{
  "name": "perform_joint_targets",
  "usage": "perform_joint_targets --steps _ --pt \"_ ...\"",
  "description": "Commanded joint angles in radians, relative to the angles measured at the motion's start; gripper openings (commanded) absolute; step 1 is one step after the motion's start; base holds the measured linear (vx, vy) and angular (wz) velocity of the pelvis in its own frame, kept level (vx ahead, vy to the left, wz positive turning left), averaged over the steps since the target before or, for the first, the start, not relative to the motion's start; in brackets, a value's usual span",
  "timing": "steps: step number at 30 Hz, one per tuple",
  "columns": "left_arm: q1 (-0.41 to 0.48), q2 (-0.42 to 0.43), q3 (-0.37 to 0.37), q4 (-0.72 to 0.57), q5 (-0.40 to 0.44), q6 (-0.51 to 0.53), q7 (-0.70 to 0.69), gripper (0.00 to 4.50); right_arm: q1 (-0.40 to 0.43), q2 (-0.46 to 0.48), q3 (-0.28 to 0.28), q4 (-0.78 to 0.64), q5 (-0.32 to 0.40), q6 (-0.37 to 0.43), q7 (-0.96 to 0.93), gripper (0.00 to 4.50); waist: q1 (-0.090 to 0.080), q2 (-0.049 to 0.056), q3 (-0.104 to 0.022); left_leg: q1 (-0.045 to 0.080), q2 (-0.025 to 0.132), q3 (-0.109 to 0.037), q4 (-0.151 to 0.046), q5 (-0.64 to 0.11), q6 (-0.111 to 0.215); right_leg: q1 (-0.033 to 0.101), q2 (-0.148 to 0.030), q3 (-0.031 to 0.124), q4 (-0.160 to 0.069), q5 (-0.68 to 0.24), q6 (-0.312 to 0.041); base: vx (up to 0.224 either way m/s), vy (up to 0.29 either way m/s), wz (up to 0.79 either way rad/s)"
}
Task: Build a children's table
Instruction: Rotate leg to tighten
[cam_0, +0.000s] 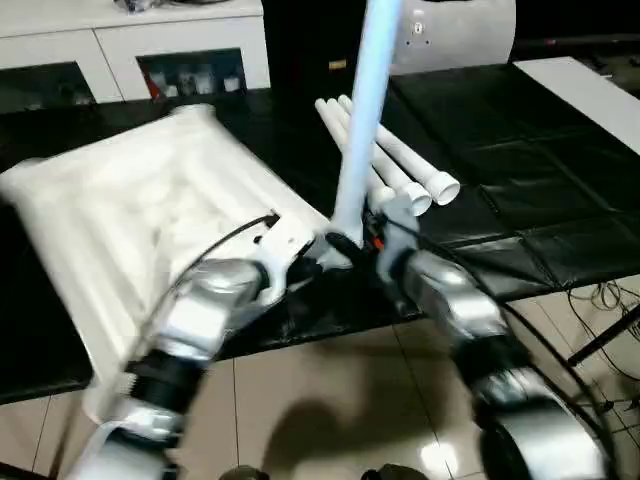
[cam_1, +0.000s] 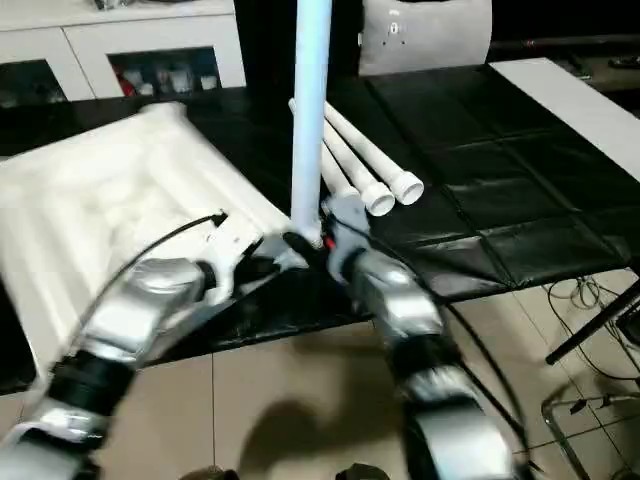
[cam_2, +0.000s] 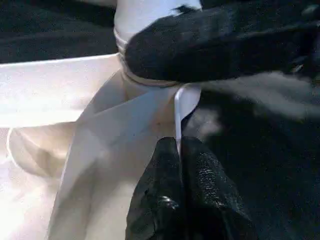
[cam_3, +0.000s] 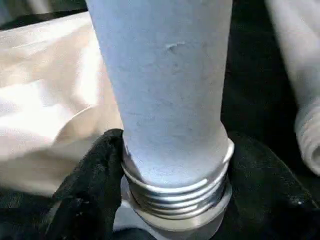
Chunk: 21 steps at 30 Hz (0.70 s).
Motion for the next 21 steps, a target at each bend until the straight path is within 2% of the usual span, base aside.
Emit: perform_joint_targets --steps 1,2,3,5,7,8,11,13,14,17,18,20,21 --pt "-0.012 -0.057 -0.061 -0.077 -0.049 -0.010 -0.035 0.00 -0.017 0.028 -0.010 0.057 0.000 0.011 -0.065 2.72 0.013 -0.002 -0.077 -0.006 0.023 -0.002 -0.048 -0.061 0.068 0.068 -0.076 0.048 -0.068 -0.009 -0.246 0.000 0.000 0.00" --pt "-0.013 -0.068 -0.074 -0.079 -0.035 -0.013 -0.015 0.00 -0.028 0.038 -0.012 0.085 -0.020 -0.023 -0.075 2.72 0.017 -0.001 -0.079 -0.005 0.024 -0.001 -0.046 -0.048 0.081 0.067 -0.075 0.048 -0.064 0.039 -0.252 0.000 0.000 0.00" --pt "-0.014 -0.067 -0.077 -0.078 -0.031 -0.014 -0.013 0.00 -0.029 0.039 -0.015 0.088 -0.020 -0.027 -0.074 3.07 0.019 0.001 -0.081 -0.005 0.025 -0.002 -0.045 -0.038 0.094 0.068 -0.076 0.048 -0.059 0.083 -0.262 0.000 0.000 0.00" --pt "-0.021 -0.054 -0.083 -0.067 -0.014 -0.021 -0.002 0.00 -0.033 0.044 -0.031 0.102 -0.014 -0.048 -0.071 3.42 0.021 -0.003 -0.080 -0.003 0.028 -0.001 -0.046 -0.053 0.106 0.069 -0.077 0.046 -0.061 0.080 -0.265 0.000 0.000 0.00" --pt "-0.027 -0.038 -0.077 -0.054 -0.006 -0.029 -0.001 0.00 -0.030 0.041 -0.037 0.099 -0.007 -0.056 -0.060 3.49 0.025 0.006 -0.080 0.002 0.030 -0.001 -0.046 -0.074 0.102 0.066 -0.079 0.047 -0.063 0.047 -0.267 0.000 0.000 0.00" --pt "-0.029 -0.029 -0.068 -0.046 0.004 -0.031 0.000 0.00 -0.028 0.035 -0.037 0.100 -0.007 -0.082 -0.050 3.63 0.034 0.005 -0.080 0.006 0.034 0.001 -0.047 -0.083 0.092 0.062 -0.078 0.048 -0.064 0.038 -0.266 0.000 0.000 0.00" --pt "-0.035 -0.001 -0.066 -0.021 0.016 -0.060 -0.015 0.00 -0.009 0.015 -0.036 0.069 0.005 -0.115 -0.005 3.84 0.040 0.007 -0.081 0.003 0.034 -0.001 -0.047 -0.094 0.085 0.064 -0.079 0.047 -0.062 0.042 -0.258 0.000 0.000 0.00" --pt "-0.039 0.022 -0.066 -0.001 0.017 -0.085 -0.030 0.00 0.017 -0.009 -0.036 0.029 0.014 -0.140 0.048 3.95 0.045 0.007 -0.083 0.003 0.035 -0.001 -0.045 -0.089 0.083 0.065 -0.079 0.048 -0.059 0.058 -0.255 0.000 0.000 0.00" --pt "-0.042 0.034 -0.065 0.010 0.018 -0.097 -0.043 0.00 0.041 -0.029 -0.042 -0.008 0.025 -0.149 0.101 4.06 0.054 0.008 -0.085 0.005 0.036 0.000 -0.043 -0.089 0.087 0.063 -0.078 0.048 -0.059 0.070 -0.250 0.000 0.000 0.00" --pt "-0.046 0.050 -0.069 0.022 0.013 -0.109 -0.059 0.00 0.074 -0.059 -0.039 -0.058 0.033 -0.152 0.173 4.26 0.054 0.006 -0.085 0.001 0.035 -0.002 -0.044 -0.083 0.087 0.065 -0.079 0.047 -0.055 0.083 -0.254 0.000 0.000 0.00" --pt "-0.047 0.060 -0.072 0.030 0.012 -0.117 -0.071 0.00 0.100 -0.083 -0.027 -0.098 0.039 -0.146 0.224 4.26 0.057 0.009 -0.085 0.002 0.033 -0.002 -0.043 -0.103 0.089 0.066 -0.078 0.046 -0.060 0.064 -0.248 0.000 0.000 0.00" --pt "-0.049 0.069 -0.077 0.038 0.011 -0.126 -0.082 0.00 0.125 -0.107 -0.012 -0.135 0.043 -0.143 0.274 4.45 0.059 0.005 -0.085 0.000 0.033 -0.002 -0.044 -0.109 0.088 0.069 -0.078 0.047 -0.061 0.052 -0.240 0.000 0.000 0.00" --pt "-0.052 0.087 -0.086 0.058 0.010 -0.149 -0.109 0.00 0.177 -0.163 0.015 -0.207 0.054 -0.131 0.369 4.45 0.059 0.006 -0.085 -0.001 0.034 -0.003 -0.044 -0.109 0.087 0.069 -0.078 0.047 -0.062 0.049 -0.238 0.000 0.000 0.00"
